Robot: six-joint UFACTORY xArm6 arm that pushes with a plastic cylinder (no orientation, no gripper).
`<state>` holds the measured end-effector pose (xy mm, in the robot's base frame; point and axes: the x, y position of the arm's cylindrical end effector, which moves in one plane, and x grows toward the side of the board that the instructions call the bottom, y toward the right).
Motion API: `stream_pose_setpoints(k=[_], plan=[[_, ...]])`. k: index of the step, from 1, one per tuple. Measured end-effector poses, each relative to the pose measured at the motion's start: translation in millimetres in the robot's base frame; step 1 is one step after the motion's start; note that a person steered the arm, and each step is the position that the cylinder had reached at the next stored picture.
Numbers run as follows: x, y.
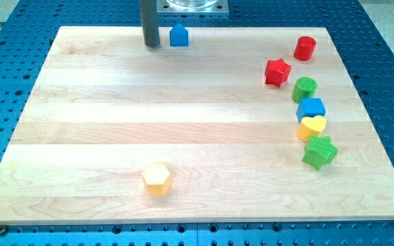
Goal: Move the red circle diagonal to the blue triangle
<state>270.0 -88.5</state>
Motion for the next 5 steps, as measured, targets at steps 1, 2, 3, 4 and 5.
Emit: stream_pose_setpoints(k=[1,2,3,4,5], plan=[[27,132],[-12,267],[-77,309],[-22,384],[21,359]])
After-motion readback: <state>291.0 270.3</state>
